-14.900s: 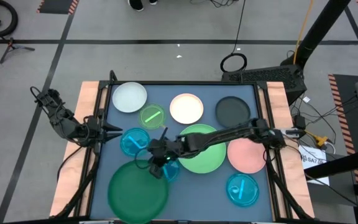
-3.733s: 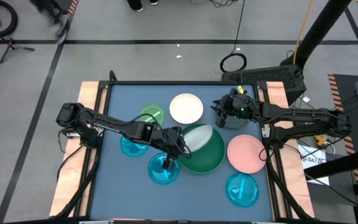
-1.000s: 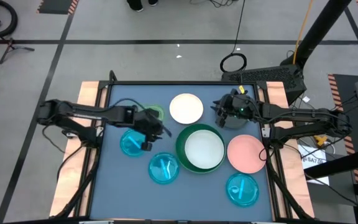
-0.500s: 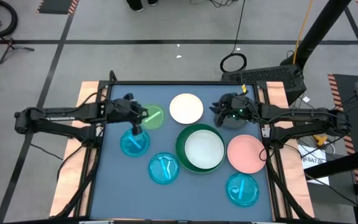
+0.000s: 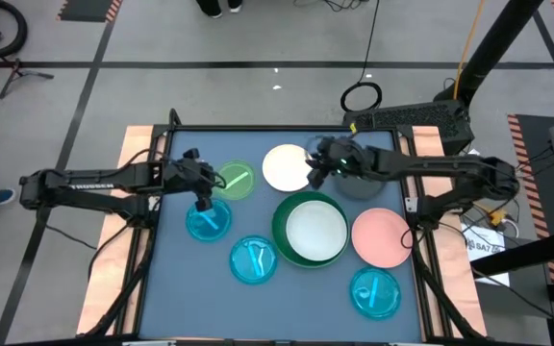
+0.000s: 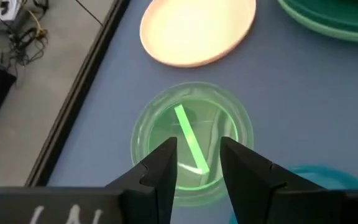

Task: Stack plastic plates
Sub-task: Stack the black plate on top of the gray plate

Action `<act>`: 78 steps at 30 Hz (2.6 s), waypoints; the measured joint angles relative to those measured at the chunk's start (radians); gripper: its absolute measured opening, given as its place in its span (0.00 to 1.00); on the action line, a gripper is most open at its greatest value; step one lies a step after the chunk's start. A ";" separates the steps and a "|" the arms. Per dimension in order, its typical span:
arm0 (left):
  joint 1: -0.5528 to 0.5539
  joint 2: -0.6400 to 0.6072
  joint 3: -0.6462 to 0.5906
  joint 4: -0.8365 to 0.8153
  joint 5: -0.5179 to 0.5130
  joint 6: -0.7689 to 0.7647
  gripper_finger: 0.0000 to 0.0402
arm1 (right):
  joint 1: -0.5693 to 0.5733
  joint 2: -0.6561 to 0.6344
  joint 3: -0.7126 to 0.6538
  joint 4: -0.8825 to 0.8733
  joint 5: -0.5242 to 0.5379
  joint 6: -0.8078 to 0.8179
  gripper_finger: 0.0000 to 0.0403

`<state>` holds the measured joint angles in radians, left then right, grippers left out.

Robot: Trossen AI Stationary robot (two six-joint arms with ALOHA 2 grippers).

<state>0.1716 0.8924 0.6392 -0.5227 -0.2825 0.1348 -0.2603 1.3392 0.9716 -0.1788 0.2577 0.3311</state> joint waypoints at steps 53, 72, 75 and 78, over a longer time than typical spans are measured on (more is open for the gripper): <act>0.019 -0.060 0.002 0.027 -0.007 -0.066 0.32 | -0.104 0.634 0.367 -0.866 0.177 0.438 0.02; 0.019 -0.060 0.002 0.060 -0.007 -0.060 0.32 | 0.225 0.349 0.512 -1.062 0.274 0.518 0.01; 0.019 -0.060 0.002 0.060 -0.007 -0.060 0.32 | 0.323 0.321 0.532 -1.034 0.208 0.546 0.01; 0.019 -0.060 0.002 0.060 -0.007 -0.060 0.32 | 0.417 0.307 0.558 -1.006 0.183 0.562 0.01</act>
<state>0.1905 0.8326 0.6407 -0.4623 -0.2894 0.0750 0.1570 1.6458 1.5298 -1.1847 0.4407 0.8932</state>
